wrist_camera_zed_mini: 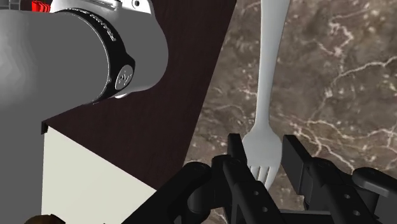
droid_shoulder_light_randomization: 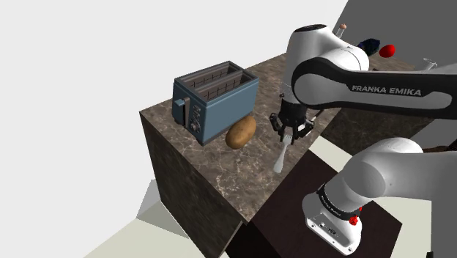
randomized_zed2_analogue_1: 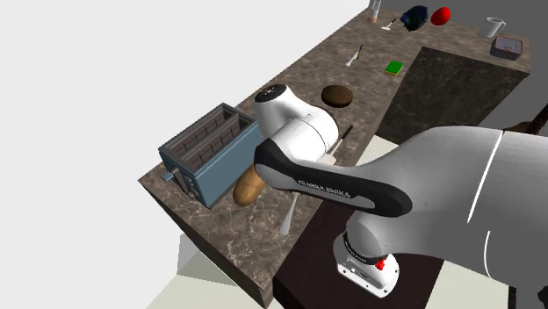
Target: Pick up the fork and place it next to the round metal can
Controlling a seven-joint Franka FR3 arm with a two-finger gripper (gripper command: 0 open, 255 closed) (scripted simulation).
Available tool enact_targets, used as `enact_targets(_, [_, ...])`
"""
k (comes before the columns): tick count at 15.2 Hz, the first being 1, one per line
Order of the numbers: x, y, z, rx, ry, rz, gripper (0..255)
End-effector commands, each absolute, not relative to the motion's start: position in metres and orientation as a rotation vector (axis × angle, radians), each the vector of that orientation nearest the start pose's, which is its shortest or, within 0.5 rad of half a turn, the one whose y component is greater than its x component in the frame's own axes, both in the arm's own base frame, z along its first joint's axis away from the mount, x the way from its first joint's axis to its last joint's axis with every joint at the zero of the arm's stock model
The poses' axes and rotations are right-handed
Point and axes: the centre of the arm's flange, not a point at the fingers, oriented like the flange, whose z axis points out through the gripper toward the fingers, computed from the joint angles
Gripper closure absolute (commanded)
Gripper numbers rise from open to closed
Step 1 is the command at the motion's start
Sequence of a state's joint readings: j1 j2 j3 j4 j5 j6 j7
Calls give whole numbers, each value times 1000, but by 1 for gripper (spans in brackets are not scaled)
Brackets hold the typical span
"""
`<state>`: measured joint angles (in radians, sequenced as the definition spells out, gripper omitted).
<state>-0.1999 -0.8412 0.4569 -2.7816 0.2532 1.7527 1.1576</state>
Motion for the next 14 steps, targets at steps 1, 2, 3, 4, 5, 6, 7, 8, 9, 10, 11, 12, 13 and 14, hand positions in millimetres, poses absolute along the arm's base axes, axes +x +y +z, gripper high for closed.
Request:
enact_targets(1, [272, 78, 409, -2798, 1826, 212, 255])
enact_targets(2, [272, 78, 413, -2798, 1826, 212, 255])
enact_targets(3, [273, 65, 413, -2798, 1826, 212, 255])
enact_targets(4, [274, 52, 413, -2798, 1826, 212, 255])
enact_targets(5, [275, 39, 413, -2798, 1826, 212, 255])
enact_targets(6, [277, 26, 413, -2798, 1826, 212, 255])
enact_targets(7, [278, 12, 413, -2798, 1826, 212, 255])
enact_targets(8, [279, -1, 413, -2798, 1826, 212, 255])
enact_targets(9, [280, -14, 413, -2798, 1826, 212, 255])
enact_targets(10, [281, -27, 413, -2798, 1826, 212, 255])
enact_targets(11, [283, -40, 414, -2798, 1826, 212, 255])
enact_targets(12, [284, -53, 414, -2798, 1826, 212, 255])
enact_targets(13, [285, -66, 414, -2798, 1826, 212, 255])
enact_targets(14, [286, -80, 414, -2798, 1826, 212, 255])
